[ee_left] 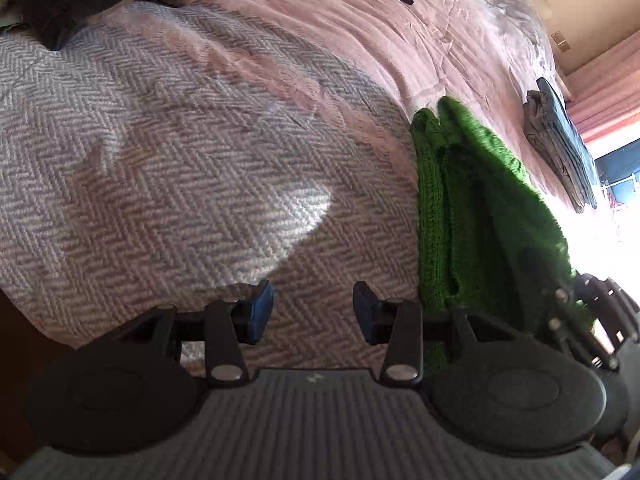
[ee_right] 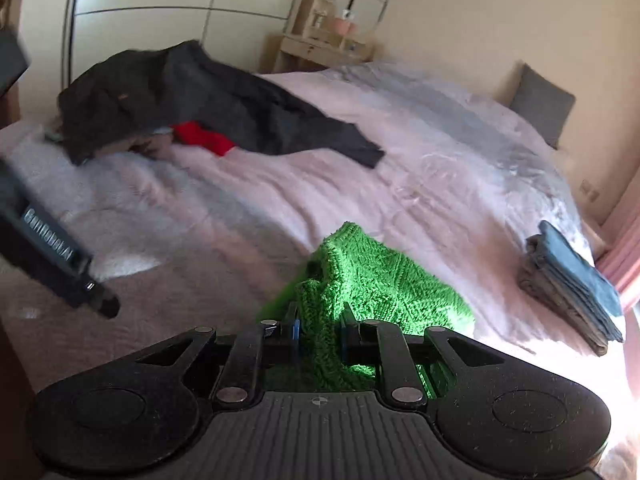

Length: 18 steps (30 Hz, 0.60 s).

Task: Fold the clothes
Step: 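Fold the held side edge over onto the vest with both grippers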

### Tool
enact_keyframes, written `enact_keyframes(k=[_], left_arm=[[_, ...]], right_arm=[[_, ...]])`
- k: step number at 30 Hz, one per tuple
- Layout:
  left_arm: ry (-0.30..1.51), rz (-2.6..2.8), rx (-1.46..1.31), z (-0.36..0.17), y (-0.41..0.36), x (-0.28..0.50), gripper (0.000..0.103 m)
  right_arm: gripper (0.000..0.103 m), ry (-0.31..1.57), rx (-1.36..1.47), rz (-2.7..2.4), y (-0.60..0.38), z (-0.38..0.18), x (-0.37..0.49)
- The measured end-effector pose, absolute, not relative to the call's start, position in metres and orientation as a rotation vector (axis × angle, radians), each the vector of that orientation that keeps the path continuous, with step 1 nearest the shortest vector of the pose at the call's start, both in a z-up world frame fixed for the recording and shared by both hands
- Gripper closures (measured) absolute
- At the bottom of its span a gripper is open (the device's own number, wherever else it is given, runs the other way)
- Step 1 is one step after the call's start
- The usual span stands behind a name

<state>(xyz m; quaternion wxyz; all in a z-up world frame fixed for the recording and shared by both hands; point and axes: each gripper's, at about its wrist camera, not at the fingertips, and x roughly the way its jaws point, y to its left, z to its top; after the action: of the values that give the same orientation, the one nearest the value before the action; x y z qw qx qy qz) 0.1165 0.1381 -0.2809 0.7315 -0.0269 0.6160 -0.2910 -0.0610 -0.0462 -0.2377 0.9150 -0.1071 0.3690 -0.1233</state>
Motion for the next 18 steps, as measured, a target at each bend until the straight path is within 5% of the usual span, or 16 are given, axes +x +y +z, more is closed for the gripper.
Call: enact_keyframes(k=[4,6,9,11,12,13,18], left_arm=[[1.363,-0.643,-0.044,-0.284,0.136,0.116,0.065],[1.363,-0.648,-0.036,-0.284,0.135,0.116,0.065],[1.367,-0.657,-0.021,-0.284,0.131,0.118,0.065],[1.367,-0.668,-0.015,-0.283,0.126,0.120,0.065],[1.365,-0.676,-0.013,-0.282,0.122,0.121,0.064],[1.364,-0.684,-0.011,-0.280,0.119,0.122,0.064],[1.353,-0.757,0.014,-0.274,0.098,0.127,0.064]], right_arm=[[0.084,0.914,-0.290,-0.211,-0.033,-0.274,-0.050],[0.069,0.930,-0.414,-0.184,-0.019,-0.293,-0.049],[0.065,0.927,-0.521,-0.179,-0.007,-0.296,-0.048],[0.046,0.920,-0.485,-0.191,-0.009,-0.288,-0.052],[0.013,0.907,-0.459,-0.185,-0.010,-0.281,-0.056],[0.005,0.886,-0.430,-0.172,-0.011,-0.274,-0.062],[0.005,0.886,-0.264,-0.228,-0.020,-0.253,-0.095]])
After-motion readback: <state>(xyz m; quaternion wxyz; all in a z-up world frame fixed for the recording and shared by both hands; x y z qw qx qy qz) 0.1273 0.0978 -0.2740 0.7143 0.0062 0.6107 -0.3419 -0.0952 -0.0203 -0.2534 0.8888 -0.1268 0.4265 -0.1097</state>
